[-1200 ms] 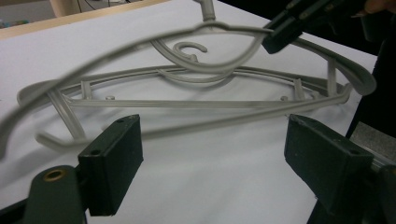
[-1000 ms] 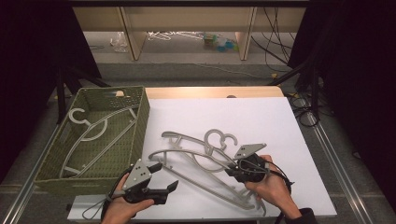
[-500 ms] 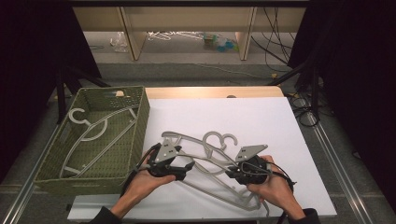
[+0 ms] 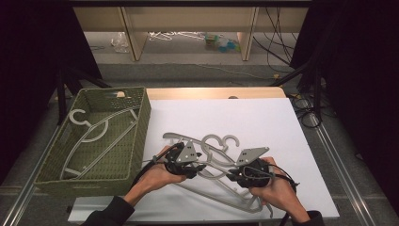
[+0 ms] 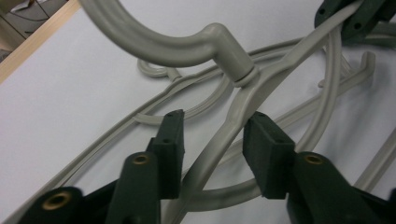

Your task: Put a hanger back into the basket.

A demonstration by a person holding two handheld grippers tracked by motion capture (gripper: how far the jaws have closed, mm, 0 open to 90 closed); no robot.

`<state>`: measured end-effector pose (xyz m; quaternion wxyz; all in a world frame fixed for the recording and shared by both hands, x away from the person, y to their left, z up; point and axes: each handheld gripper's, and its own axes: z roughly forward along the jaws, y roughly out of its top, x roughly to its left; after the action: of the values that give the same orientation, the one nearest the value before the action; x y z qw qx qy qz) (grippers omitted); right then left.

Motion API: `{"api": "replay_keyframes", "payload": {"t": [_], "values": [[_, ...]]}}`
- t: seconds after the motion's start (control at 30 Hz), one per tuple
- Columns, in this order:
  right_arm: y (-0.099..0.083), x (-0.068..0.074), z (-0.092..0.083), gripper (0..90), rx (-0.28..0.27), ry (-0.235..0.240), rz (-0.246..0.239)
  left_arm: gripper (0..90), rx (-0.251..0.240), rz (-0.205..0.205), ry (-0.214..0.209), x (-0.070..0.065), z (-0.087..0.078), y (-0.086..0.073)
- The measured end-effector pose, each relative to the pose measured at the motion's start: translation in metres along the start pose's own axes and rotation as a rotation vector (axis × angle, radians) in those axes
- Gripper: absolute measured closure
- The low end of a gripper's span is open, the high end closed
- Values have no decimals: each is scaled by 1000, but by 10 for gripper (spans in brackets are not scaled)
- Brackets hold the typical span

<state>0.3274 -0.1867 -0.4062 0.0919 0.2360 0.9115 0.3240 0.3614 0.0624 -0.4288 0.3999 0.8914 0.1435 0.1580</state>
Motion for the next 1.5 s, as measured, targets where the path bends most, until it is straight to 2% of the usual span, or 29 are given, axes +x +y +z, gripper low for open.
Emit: {"api": "replay_keyframes", "payload": {"t": [0.1, 0.2, 0.23, 0.37, 0.43, 0.47, 0.6, 0.67, 0.73, 0.77, 0.8, 0.87, 1.0, 1.07, 1.17, 1.2, 1.33, 1.43, 1.5], "values": [[-1, 0, 2, 819, -7, -6, -7, 656, 27, 83, 1, -2, -2, 2], [-1, -3, 1, 807, -9, 12, -27, 695, 45, 126, -3, -4, -6, 5], [-2, -2, 1, 798, -19, 3, -19, 709, 49, 141, -7, -5, -8, 6], [-2, -4, -5, 735, -28, -33, -34, 756, 63, 169, -22, -10, -15, 10], [-2, -4, -7, 696, -43, -46, -30, 773, 66, 159, -25, -12, -18, 10], [-1, -5, -9, 673, -48, -52, -30, 780, 65, 148, -27, -14, -19, 11], [1, -6, -12, 512, -91, -93, 22, 817, 59, 71, -53, -16, -20, 13], [3, -8, -16, 447, -136, -118, 53, 821, 51, 36, -47, -15, -22, 14], [5, -9, -19, 395, -200, -138, 64, 822, 53, 1, -27, -12, -26, 15], [6, -9, -23, 392, -236, -151, 91, 822, 50, -14, -27, -11, -27, 15], [7, -8, -25, 391, -246, -148, 113, 822, 45, -34, -25, -9, -28, 14], [8, -7, -29, 380, -284, -148, 117, 822, 38, -72, -21, -4, -32, 13], [9, 0, -31, 376, -287, -132, 109, 822, 24, -139, -1, 9, -40, 12], [9, 4, -29, 369, -275, -107, 107, 822, 16, -173, 1, 16, -45, 11], [8, 7, -25, 365, -271, -103, 100, 822, 6, -208, 18, 23, -53, 10], [7, 8, -24, 365, -258, -90, 106, 822, -3, -217, 25, 26, -56, 10], [2, 8, -20, 363, -244, -84, 119, 822, -58, -271, 38, 34, -73, 14], [-2, 7, -17, 360, -236, -70, 124, 822, -91, -287, 54, 39, -87, 19], [-5, 8, -15, 358, -229, -68, 129, 821, -125, -323, 54, 42, -95, 24]]}}
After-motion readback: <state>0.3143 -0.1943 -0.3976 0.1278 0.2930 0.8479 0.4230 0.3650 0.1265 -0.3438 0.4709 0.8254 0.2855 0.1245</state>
